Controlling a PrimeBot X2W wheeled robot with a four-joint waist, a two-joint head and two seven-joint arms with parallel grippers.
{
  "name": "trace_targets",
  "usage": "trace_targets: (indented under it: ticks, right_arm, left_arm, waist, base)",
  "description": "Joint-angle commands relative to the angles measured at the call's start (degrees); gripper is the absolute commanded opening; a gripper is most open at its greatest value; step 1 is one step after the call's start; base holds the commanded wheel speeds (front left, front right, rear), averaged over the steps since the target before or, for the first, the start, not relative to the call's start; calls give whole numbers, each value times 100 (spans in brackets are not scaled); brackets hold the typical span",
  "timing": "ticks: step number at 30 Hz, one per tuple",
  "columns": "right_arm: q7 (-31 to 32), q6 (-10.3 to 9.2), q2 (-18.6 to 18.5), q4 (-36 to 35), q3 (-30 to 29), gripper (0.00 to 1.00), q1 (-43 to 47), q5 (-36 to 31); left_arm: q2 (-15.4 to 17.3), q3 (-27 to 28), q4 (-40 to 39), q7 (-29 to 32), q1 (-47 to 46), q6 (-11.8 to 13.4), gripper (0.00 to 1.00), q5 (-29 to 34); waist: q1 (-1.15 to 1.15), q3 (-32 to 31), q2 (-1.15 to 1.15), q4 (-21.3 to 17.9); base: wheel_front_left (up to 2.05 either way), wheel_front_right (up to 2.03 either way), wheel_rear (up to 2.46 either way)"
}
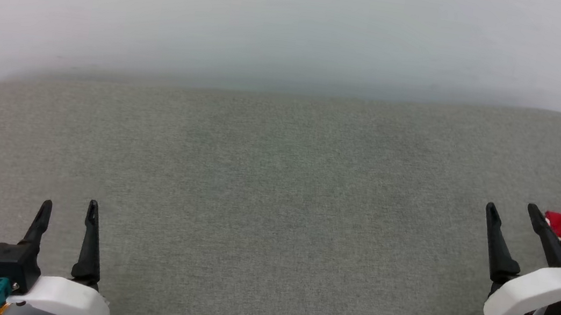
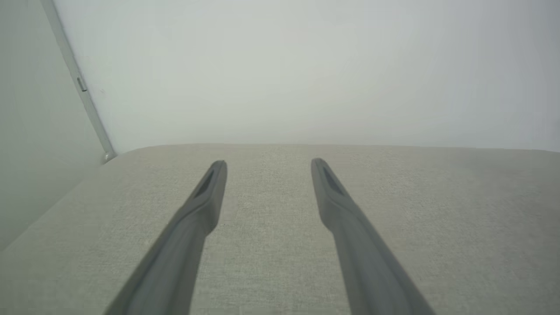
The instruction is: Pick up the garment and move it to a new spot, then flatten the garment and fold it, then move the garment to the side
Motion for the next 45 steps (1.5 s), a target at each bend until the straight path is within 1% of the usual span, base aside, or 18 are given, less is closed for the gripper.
trace_targets:
  ticks: [1, 5, 9, 14, 17, 26, 36, 37, 40, 45]
  right_arm:
    - [17, -4, 74, -165, -2, 100, 173, -75]
    - [111, -4, 288, -657, -82, 100, 607, -181]
    - [214, -4, 507, -1133, -144, 100, 1054, -311]
    - [350, -3, 691, -1605, -261, 100, 1475, -442]
    - [457, -4, 739, -1821, -289, 100, 1615, -499]
    - [602, -3, 789, -2068, -217, 100, 1675, -711]
    - [586, -3, 772, -2085, -183, 100, 1624, -653]
    - [596, 0, 775, -2046, -191, 0, 1616, -664]
    - [604, 0, 782, -1873, -197, 0, 1648, -591]
    - [640, 0, 798, -1745, -248, 0, 1563, 5]
  left_arm:
    - [46, 23, 11, -27, 74, 4, 100, -13]
    - [70, 6, 70, 1, 182, -37, 100, -51]
    - [10, -77, 129, 6, 236, -55, 100, -72]
    - [4, -155, 232, 12, 294, -94, 100, -108]
    - [9, -181, 296, 22, 292, -107, 100, -111]
    - [40, -176, 424, 2, 282, -113, 100, -162]
    - [58, -152, 467, -24, 273, -100, 100, -204]
    - [27, -152, 471, 6, 234, -105, 0, -209]
    - [-94, -171, 602, 47, 277, -116, 0, -259]
    - [-205, -46, 629, 181, 207, -238, 0, -728]
  waist:
    - [1, -175, 0, 175]
    - [1, -253, 0, 214]
    - [1, -315, 0, 217]
    - [1, -383, 0, 194]
    - [1, -398, 0, 160]
    - [1, -413, 0, 86]
    - [1, -406, 0, 97]
    - [1, -406, 0, 95]
    - [1, -404, 0, 96]
    - [1, -392, 0, 108]
  base:
    - [0, 0, 0]
    - [0, 0, 0]
    - [0, 0, 0]
    - [0, 0, 0]
    - [0, 0, 0]
    - [0, 0, 0]
    - [0, 0, 0]
    - [0, 0, 0]
    - [0, 0, 0]
    - [0, 0, 0]
